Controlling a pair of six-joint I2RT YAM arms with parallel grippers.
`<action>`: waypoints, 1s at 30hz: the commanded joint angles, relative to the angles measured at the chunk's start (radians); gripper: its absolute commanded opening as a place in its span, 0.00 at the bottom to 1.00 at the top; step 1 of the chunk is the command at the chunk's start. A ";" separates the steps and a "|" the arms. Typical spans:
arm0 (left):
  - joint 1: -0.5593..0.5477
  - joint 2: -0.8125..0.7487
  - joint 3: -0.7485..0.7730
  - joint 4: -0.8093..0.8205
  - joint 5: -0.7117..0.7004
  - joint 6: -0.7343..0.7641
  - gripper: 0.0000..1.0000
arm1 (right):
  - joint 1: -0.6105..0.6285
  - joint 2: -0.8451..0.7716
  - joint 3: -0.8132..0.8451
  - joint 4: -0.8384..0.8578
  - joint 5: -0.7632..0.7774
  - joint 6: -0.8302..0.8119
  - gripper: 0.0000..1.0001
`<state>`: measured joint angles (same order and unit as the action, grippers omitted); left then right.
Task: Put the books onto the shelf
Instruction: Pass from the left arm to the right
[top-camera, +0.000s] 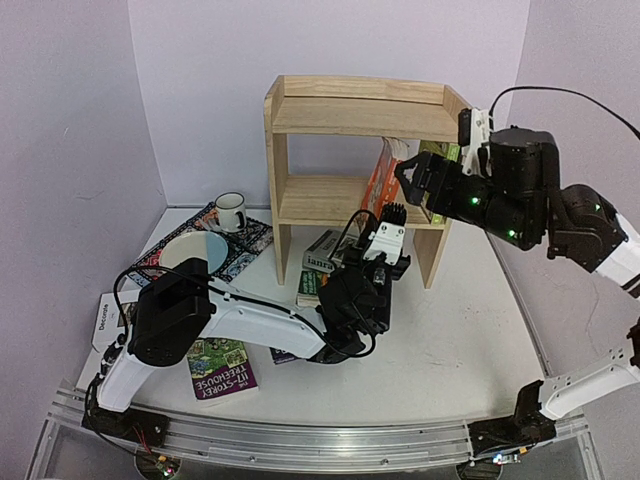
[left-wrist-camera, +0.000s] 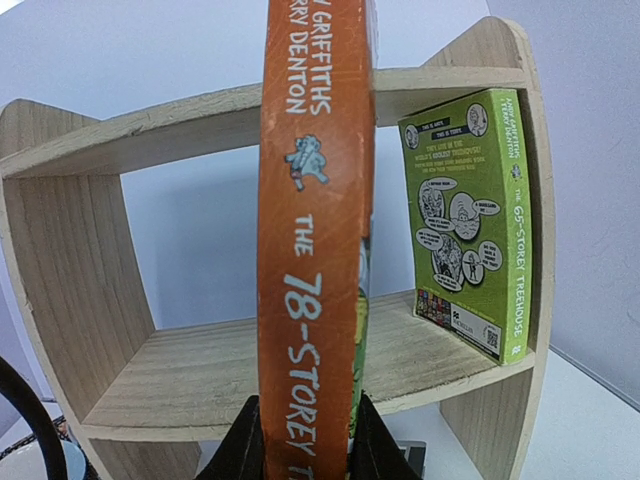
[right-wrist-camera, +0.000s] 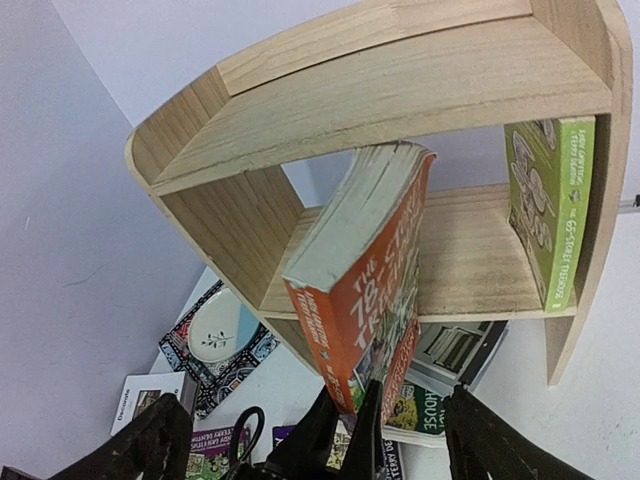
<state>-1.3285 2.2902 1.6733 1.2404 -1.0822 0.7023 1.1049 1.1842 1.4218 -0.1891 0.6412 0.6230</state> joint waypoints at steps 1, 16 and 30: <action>0.004 -0.074 0.033 0.338 0.063 0.011 0.00 | 0.000 0.082 0.104 -0.029 0.084 0.026 0.80; 0.003 -0.050 0.055 0.351 0.073 0.027 0.00 | 0.000 0.230 0.226 -0.052 0.212 0.033 0.75; 0.000 -0.046 0.041 0.368 0.085 0.030 0.00 | -0.014 0.309 0.273 -0.056 0.273 -0.008 0.67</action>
<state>-1.3277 2.2902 1.6733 1.2400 -1.0676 0.7116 1.1031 1.4778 1.6425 -0.2480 0.8561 0.6354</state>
